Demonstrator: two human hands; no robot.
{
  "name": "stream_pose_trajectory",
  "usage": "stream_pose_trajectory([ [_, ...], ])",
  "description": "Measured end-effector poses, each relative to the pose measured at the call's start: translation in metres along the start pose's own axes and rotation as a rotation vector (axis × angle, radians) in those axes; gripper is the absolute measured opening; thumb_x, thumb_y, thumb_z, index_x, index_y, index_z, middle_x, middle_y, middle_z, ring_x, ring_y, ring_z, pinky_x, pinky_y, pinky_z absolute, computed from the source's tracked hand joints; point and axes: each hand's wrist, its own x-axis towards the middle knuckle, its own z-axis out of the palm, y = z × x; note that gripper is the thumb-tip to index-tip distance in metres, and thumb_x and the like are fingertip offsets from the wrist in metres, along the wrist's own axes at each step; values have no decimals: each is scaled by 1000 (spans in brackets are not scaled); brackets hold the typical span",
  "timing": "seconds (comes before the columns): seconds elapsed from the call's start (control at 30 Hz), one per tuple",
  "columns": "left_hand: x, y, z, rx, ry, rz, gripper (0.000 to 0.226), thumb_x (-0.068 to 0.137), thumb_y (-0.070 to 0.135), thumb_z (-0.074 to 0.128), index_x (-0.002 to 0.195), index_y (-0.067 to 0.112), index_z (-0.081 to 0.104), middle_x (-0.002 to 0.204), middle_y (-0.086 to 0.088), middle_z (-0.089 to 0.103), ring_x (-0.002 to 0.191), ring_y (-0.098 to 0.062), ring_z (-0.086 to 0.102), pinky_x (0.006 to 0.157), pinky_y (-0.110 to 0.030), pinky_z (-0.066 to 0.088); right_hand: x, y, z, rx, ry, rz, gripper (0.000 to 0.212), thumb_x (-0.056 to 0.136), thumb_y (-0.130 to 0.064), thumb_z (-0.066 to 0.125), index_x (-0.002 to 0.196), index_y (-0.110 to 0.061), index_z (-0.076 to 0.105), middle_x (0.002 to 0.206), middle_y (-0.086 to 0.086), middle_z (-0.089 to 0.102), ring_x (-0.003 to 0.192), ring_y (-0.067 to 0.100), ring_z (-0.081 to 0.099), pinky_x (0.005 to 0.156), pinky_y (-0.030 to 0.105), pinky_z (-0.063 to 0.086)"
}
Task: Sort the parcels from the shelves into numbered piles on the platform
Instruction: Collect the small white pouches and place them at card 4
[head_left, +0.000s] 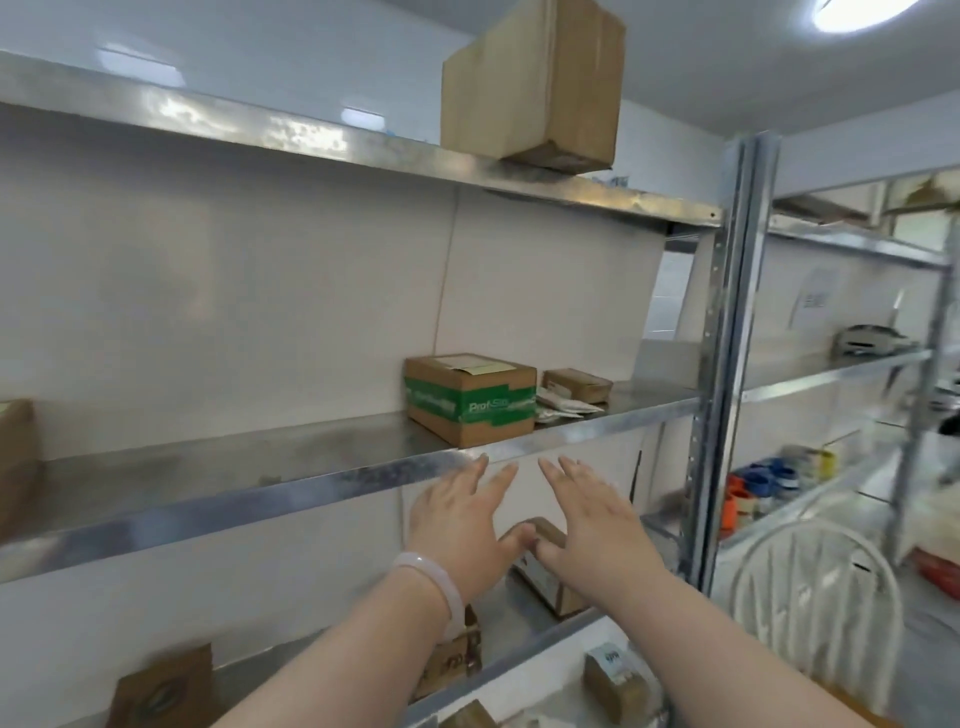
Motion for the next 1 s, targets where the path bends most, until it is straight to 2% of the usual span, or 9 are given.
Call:
stream_pose_trajectory([
  [0.13, 43, 9, 21, -67, -49, 75, 69, 91, 62, 40, 150, 40, 12, 161, 6, 8, 147, -19, 9, 118, -42, 18, 30, 28, 7, 5, 6, 92, 79, 90, -50, 47, 152, -33, 2, 162, -5, 2, 149, 16, 1, 121, 45, 7],
  [0.27, 87, 20, 30, -136, -57, 142, 69, 92, 58, 42, 151, 37, 12, 161, 4, 8, 147, -19, 8, 119, -38, 15, 58, 56, 7, 39, 68, 181, 77, 91, -52, 47, 153, -31, 7, 161, -5, 7, 148, 16, 5, 121, 39, 6],
  [0.4, 118, 38, 50, -166, -87, 140, 69, 92, 58, 42, 151, 37, 11, 161, 4, 6, 147, -19, 7, 118, -36, 13, 82, 88, 9, 63, 32, 187, 72, 95, -47, 45, 153, -31, 6, 162, -4, 4, 148, 16, 2, 120, 37, 5],
  [0.5, 146, 52, 66, -188, -73, 115, 70, 92, 58, 43, 151, 37, 13, 161, 4, 6, 147, -18, 7, 117, -36, 14, 111, 117, 7, 150, 68, 203, 67, 96, -46, 44, 153, -32, 11, 161, -4, 9, 148, 16, 7, 118, 37, 10],
  [0.67, 198, 79, 84, -288, -19, -22, 73, 91, 57, 46, 152, 33, 13, 160, 7, 6, 147, -17, 4, 118, -36, 12, 175, 163, 19, 309, 84, 174, 56, 97, -46, 42, 148, -26, 29, 155, 0, 29, 141, 21, 25, 114, 38, 25],
  [0.8, 241, 92, 95, -220, 66, -174, 73, 92, 58, 42, 152, 31, 11, 161, 8, 2, 147, -18, -2, 118, -35, 7, 221, 189, 27, 404, 29, 76, 52, 90, -43, 44, 141, -31, 38, 145, 1, 44, 131, 24, 41, 105, 42, 40],
  [0.87, 259, 92, 102, -182, 59, -288, 74, 92, 59, 39, 152, 30, 9, 161, 7, 2, 147, -19, -3, 119, -37, 8, 239, 199, 36, 430, -4, 0, 58, 87, -46, 40, 144, -35, 35, 147, 0, 42, 135, 24, 37, 108, 44, 36],
  [1.0, 284, 90, 113, -125, 28, -481, 71, 94, 57, 35, 153, 30, 5, 161, 1, 1, 148, -24, -1, 120, -41, 11, 266, 212, 45, 404, -81, -46, 50, 99, -41, 36, 147, -28, 34, 152, 4, 34, 140, 25, 28, 113, 37, 25],
])
